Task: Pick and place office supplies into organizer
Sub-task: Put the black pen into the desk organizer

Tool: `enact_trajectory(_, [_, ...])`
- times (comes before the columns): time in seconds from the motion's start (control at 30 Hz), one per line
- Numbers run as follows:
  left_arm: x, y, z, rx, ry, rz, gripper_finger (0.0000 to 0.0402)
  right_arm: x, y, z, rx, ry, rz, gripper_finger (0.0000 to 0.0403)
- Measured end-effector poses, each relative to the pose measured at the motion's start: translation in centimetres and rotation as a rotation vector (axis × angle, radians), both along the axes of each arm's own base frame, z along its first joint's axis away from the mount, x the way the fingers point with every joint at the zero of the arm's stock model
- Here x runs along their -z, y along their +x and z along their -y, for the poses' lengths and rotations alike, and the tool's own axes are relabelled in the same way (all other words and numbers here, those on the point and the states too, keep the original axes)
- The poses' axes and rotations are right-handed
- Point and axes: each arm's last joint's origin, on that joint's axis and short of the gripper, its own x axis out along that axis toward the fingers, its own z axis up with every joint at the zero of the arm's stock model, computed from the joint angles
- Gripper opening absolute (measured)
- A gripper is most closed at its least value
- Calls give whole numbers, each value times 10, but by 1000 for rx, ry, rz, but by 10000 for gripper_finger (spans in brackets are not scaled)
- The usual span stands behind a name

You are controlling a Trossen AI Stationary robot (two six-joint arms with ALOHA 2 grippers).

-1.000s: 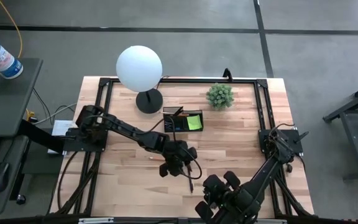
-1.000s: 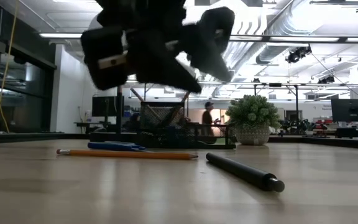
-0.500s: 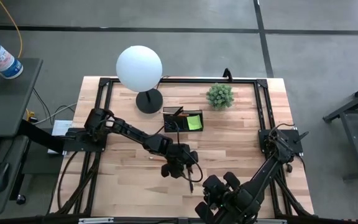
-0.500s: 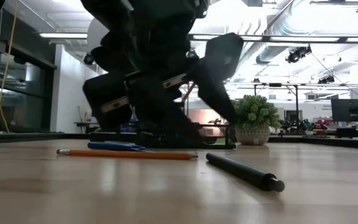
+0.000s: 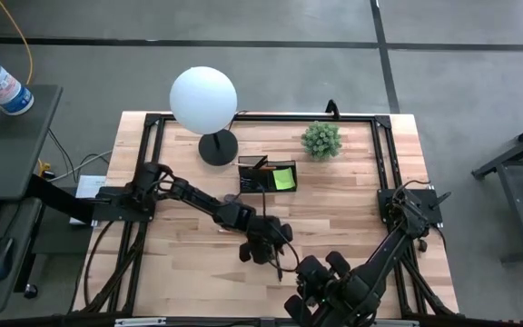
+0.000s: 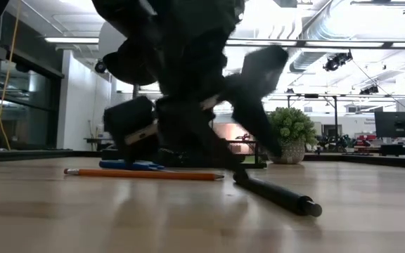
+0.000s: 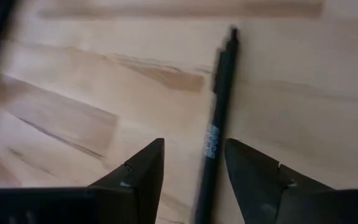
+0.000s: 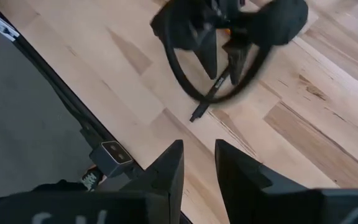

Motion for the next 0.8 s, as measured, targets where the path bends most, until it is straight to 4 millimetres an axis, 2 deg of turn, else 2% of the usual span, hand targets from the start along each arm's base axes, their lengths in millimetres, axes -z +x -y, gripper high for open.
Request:
enact_trajectory(0.2, [-7, 18, 4, -6, 16, -39, 148, 0, 3, 0, 3, 23, 9, 82])
enact_trajectory(0.4, [-12, 21, 4, 22, -9, -80, 132, 0, 4, -1, 4, 29, 17, 82])
enact_trajectory(0.8, [5, 20, 7, -16, -2, -151, 116, -1, 4, -1, -9, 27, 18, 82])
